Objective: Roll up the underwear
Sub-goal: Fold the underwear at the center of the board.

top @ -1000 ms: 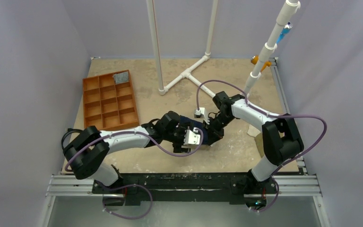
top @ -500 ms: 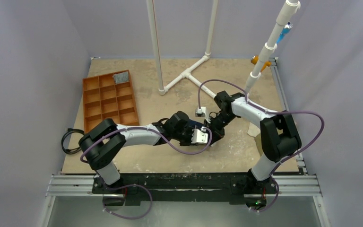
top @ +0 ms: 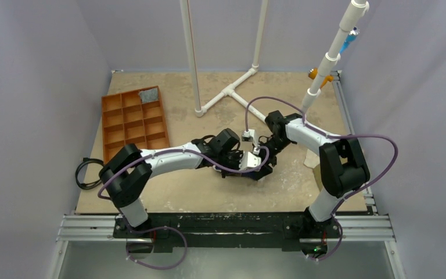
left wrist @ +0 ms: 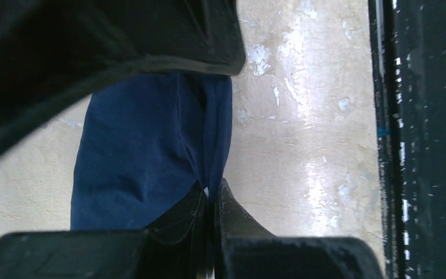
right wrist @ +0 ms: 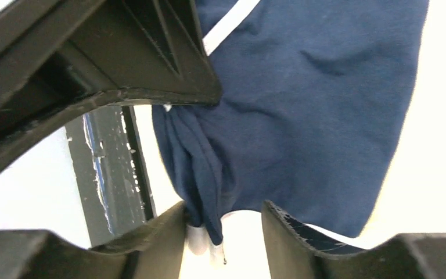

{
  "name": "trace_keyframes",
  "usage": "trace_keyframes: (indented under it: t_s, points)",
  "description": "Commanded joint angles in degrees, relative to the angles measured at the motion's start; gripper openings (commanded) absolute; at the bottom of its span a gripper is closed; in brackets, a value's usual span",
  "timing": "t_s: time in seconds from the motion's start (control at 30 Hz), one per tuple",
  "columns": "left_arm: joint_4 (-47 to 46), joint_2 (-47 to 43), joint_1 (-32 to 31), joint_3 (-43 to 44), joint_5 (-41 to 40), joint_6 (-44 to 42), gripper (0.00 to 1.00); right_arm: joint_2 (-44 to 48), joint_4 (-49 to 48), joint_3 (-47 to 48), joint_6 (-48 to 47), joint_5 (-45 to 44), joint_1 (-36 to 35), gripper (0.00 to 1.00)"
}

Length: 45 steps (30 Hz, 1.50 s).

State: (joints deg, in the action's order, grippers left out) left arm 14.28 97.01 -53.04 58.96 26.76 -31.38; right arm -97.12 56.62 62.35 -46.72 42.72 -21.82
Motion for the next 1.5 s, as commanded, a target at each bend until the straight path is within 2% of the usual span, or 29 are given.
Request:
trace_keyframes:
  t_s: [0.0,0.1,0.2,0.5,0.8,1.47]
  points:
    - [8.5,1.63,-0.36,5.05,3.09,4.95,0.0,1.22,-1.17,0.5,0.64,0.0,0.33,0.53]
    - [9.81,2.91,-0.31,6.61,3.0,6.39,0.0,0.96,-0.66,0.75,0.17,0.38,0.38,0.6]
    - [10.14,4.58,-0.23,7.63,2.08,7.69,0.0,0.05,0.22,1.21,-0.78,0.81,0.38,0.61]
    - [10.99,7.18,2.2,10.79,4.3,13.2,0.0,-3.85,1.8,2.2,-3.37,2.22,0.42,0.62]
    - [10.74,7.99,2.24,11.13,0.88,14.25,0.0,-3.67,3.67,4.48,-3.36,3.73,0.4,0.63]
    - [10.14,9.33,3.46,12.14,-1.17,17.48,0.0,-4.89,10.3,7.62,-6.02,5.27,0.42,0.63]
